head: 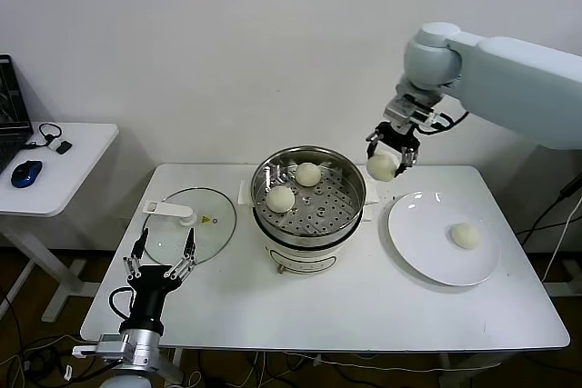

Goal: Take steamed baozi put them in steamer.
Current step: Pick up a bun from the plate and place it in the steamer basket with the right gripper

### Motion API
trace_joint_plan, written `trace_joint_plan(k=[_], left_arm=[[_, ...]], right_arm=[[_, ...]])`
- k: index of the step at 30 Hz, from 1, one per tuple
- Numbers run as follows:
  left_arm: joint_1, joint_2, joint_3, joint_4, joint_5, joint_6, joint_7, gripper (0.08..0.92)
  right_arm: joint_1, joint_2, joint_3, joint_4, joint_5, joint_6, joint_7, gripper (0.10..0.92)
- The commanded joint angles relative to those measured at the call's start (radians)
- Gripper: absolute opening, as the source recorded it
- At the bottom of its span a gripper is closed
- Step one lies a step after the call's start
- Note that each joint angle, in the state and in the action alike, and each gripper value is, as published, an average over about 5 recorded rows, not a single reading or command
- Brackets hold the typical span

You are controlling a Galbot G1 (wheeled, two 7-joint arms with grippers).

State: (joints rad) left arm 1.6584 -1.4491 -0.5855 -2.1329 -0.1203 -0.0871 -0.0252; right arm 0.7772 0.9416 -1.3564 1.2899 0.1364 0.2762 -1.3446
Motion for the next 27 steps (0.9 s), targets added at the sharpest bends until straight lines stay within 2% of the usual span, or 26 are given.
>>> trace_joint_plan(k=[1,9,27], left_arm=[[0.001,-0.002,-0.008,-0.005,-0.003,0.003,0.000,0.823],[0.000,-0.004,-0.017,-0.006,-0.009,0.006,-0.001,0.823],[-0.002,-0.007,-0.013,0.001,-0.007,0.007,-0.001,0.823]], right_arm=[[-0.078,0.220,0.066,-0.004,-0.101,0.086,0.009,0.670],[-0.195,0.312,0.104,-0.041,-0.187,0.118,0.011,0.670],[-0.305,0.299,0.118,-0.028,-0.256,0.126,0.015,0.670]])
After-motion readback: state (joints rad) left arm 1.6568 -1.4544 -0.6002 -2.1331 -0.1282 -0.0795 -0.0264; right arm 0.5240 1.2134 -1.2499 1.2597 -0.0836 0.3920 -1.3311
